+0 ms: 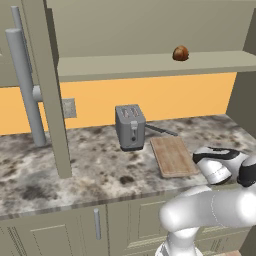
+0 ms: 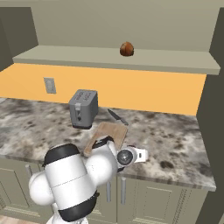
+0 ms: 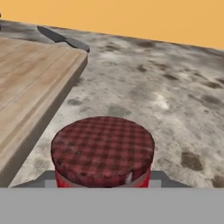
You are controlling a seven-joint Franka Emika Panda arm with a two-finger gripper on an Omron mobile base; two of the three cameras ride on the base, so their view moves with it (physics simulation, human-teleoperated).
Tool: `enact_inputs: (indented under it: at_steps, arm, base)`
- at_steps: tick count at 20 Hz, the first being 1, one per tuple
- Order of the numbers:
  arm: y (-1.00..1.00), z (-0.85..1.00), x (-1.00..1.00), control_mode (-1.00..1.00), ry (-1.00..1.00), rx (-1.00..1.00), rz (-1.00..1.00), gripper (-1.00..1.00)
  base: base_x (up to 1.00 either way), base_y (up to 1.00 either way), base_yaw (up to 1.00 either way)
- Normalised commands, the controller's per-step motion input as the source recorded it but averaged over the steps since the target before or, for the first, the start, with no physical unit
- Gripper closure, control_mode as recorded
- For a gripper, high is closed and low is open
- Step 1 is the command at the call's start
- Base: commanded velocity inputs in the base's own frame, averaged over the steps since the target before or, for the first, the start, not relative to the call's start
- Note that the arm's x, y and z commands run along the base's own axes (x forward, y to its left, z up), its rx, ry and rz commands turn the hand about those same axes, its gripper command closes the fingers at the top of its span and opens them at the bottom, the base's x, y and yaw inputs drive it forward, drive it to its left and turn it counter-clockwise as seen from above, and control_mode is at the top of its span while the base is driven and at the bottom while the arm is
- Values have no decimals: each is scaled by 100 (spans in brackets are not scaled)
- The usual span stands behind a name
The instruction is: Pick the bread, place it on the cutting board, pick the jam, place it on the counter, and close the cabinet.
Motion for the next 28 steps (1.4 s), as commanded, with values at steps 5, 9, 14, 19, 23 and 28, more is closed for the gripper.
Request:
enact_inputs:
  at_steps: [5, 9, 14, 19, 23, 28]
  arm:
    - [0, -25, 8, -100, 0, 0, 0, 100]
    - [0, -33, 9, -100, 0, 0, 0, 100]
    - [0, -31, 5, -100, 0, 0, 0, 100]
    - [0, -10, 0, -100, 0, 0, 0, 100]
    - [0, 0, 0, -100, 0, 0, 0, 100]
    - [0, 0, 0, -100, 0, 0, 0, -100]
  base:
    - [0, 0, 0]
    - [0, 0, 0]
    - [0, 0, 0]
    - [0, 0, 0]
    - [0, 0, 0]
    - [0, 0, 0]
